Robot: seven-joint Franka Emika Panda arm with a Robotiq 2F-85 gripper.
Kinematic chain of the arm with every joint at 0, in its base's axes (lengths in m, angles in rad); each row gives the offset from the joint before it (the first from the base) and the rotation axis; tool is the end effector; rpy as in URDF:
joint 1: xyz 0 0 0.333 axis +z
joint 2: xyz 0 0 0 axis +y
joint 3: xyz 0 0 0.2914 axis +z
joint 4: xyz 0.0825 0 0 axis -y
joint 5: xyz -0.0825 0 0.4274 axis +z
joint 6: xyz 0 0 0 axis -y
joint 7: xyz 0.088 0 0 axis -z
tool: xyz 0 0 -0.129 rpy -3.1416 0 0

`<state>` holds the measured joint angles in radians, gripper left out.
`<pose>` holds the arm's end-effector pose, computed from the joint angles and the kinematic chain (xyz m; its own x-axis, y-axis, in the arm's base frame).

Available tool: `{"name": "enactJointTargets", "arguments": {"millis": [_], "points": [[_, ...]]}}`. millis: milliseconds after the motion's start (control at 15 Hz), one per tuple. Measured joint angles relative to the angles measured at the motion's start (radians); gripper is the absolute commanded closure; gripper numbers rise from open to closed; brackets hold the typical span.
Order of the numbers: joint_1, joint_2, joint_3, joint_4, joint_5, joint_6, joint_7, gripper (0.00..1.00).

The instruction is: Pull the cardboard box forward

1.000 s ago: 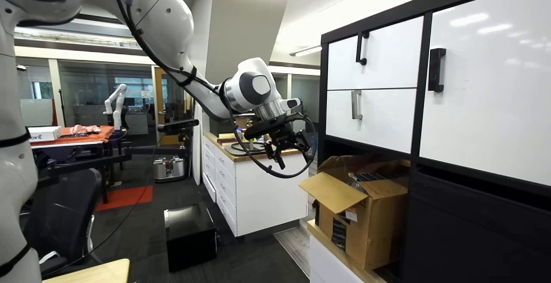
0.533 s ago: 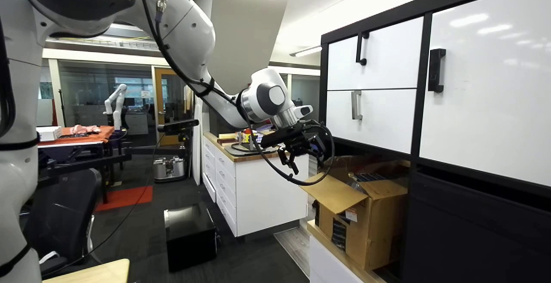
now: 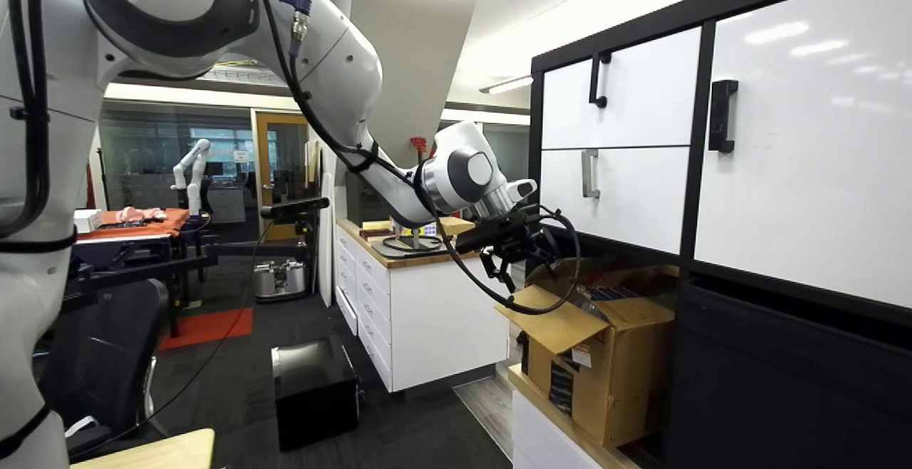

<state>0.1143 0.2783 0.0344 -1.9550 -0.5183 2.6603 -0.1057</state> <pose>0.6704 0.1089 0.3100 0.7159 0.6377 0.2844 0.5078 -0.7551 0.4148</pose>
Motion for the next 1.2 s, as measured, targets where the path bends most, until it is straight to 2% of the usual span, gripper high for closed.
{"name": "enactJointTargets", "arguments": {"millis": [400, 733, 800, 933, 1200], "points": [[0.000, 0.096, -0.031, 0.070, -0.006, 0.070, -0.065, 0.00], [0.000, 0.162, -0.039, 0.122, -0.001, 0.076, -0.087, 0.00], [0.000, 0.170, -0.040, 0.129, 0.000, 0.076, -0.089, 0.25], [-0.001, 0.181, -0.040, 0.136, 0.003, 0.077, -0.093, 0.33], [-0.001, 0.186, -0.038, 0.136, 0.016, 0.086, -0.106, 0.60]]}}
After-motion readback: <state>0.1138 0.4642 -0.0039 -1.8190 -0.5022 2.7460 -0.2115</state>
